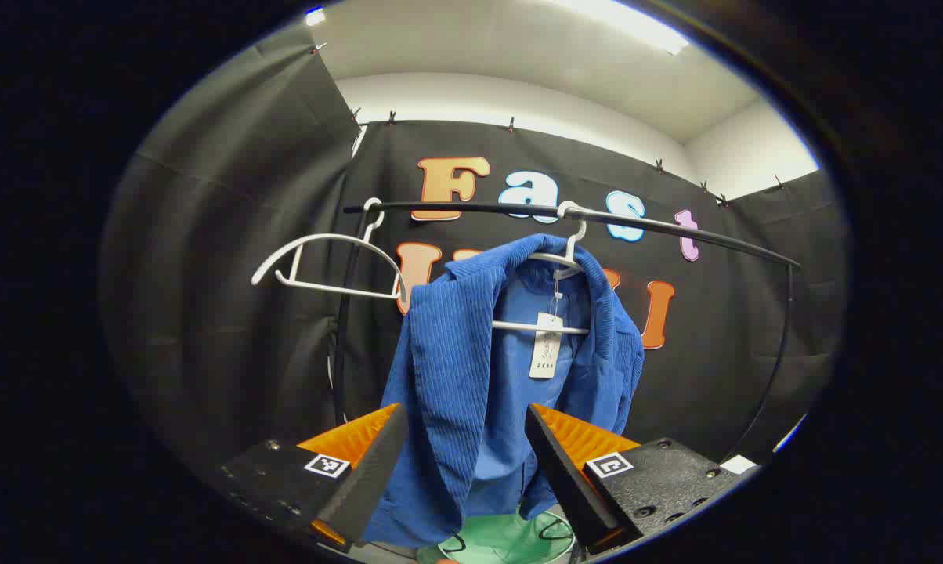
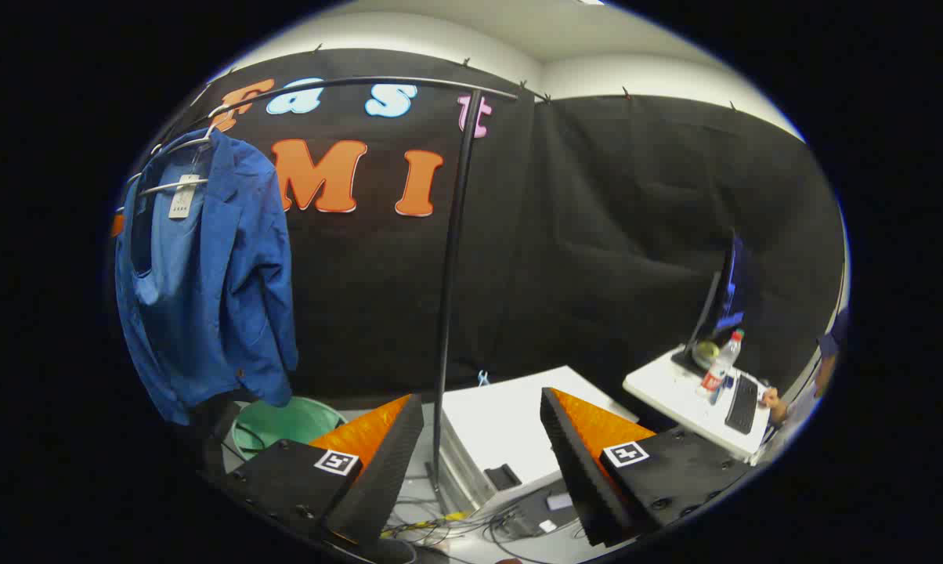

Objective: Grasp the clothes on the hanger with both hands and then place them into the laundry hamper below.

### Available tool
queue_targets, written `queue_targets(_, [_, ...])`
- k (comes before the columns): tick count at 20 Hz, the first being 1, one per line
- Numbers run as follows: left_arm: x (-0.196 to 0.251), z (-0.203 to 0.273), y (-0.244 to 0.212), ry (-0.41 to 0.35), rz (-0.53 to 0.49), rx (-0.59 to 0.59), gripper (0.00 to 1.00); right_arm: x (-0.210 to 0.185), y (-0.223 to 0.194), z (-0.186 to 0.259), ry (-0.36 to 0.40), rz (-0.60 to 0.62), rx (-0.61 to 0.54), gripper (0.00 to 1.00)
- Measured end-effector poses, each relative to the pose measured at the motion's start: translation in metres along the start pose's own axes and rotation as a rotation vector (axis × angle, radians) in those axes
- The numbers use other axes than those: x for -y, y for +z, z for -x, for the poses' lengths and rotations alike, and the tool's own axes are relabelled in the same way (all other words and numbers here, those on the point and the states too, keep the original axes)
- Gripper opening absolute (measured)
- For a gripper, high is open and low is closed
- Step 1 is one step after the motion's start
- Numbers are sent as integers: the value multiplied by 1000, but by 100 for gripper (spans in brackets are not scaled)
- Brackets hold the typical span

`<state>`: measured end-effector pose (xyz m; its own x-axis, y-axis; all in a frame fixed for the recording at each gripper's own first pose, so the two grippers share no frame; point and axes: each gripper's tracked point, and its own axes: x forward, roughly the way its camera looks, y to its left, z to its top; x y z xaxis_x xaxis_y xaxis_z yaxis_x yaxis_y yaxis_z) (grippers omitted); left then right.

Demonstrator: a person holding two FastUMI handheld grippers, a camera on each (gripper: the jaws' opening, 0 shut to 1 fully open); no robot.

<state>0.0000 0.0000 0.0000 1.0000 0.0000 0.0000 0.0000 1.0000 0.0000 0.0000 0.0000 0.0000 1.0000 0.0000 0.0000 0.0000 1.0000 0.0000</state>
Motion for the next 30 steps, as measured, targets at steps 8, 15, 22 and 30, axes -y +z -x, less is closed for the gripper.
queue_targets(8, [-7, 8, 3, -12, -27, 0, 95, -221, 113, 10, 417, -117, 217, 94])
queue_targets(15, [-50, 19, 2, 102, -29, -19, 95, -316, 163, 6, 629, -221, 239, 97])
queue_targets(22, [-72, 16, 10, 170, -35, -4, 95, -362, 206, -9, 632, -82, 312, 97])
queue_targets(30, [-65, -20, 22, 160, -40, 3, 92, -411, 250, -4, 706, 31, 381, 94])
